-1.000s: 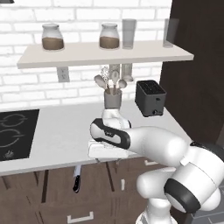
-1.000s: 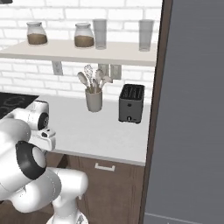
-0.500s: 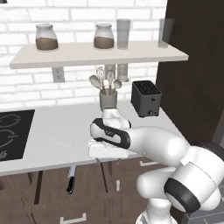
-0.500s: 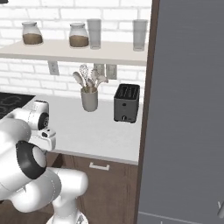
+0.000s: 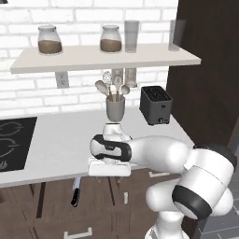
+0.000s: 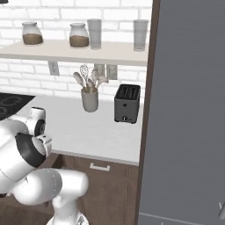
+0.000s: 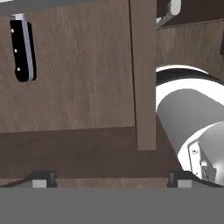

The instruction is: Pick up the knife from the drawer and place it on the cutting board. Then place the meat from the plate to the cutting board.

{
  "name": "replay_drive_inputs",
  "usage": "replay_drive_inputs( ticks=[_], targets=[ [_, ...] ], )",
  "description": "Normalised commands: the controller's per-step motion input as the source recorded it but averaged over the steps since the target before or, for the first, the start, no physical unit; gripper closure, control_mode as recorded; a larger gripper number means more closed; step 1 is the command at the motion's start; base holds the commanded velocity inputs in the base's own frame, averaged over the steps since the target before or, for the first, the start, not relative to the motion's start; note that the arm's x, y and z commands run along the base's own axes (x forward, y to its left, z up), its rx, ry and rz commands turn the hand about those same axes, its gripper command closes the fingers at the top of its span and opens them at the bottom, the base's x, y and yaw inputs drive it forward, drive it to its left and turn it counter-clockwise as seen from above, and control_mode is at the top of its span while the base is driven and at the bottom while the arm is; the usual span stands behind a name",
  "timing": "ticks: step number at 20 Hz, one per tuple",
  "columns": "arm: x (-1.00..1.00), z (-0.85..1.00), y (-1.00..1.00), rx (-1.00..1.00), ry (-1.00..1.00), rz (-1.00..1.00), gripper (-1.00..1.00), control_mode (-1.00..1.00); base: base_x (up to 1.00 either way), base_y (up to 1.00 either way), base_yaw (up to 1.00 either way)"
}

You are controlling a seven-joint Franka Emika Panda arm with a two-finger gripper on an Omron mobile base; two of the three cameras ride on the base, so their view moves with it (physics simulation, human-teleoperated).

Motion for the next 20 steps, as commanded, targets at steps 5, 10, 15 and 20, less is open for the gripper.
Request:
replay_drive_inputs(
  ticks=[5, 10, 15, 20],
  targets=[
    [0.00, -0.36, 0.83, -0.04, 0.01, -0.02, -1.00, -1.00, 0.00, 0.00, 0.00],
    [-0.02, -0.11, 0.41, -0.02, 0.00, -0.02, -1.00, -1.00, 0.00, 0.00, 0.00],
    [0.00, -0.19, 0.18, -0.05, 0.10, 0.00, -1.00, -1.00, 0.00, 0.00, 0.00],
    [-0.01, -0.30, 0.01, -0.08, 0.03, 0.01, -1.00, -1.00, 0.00, 0.00, 0.00]
  ],
)
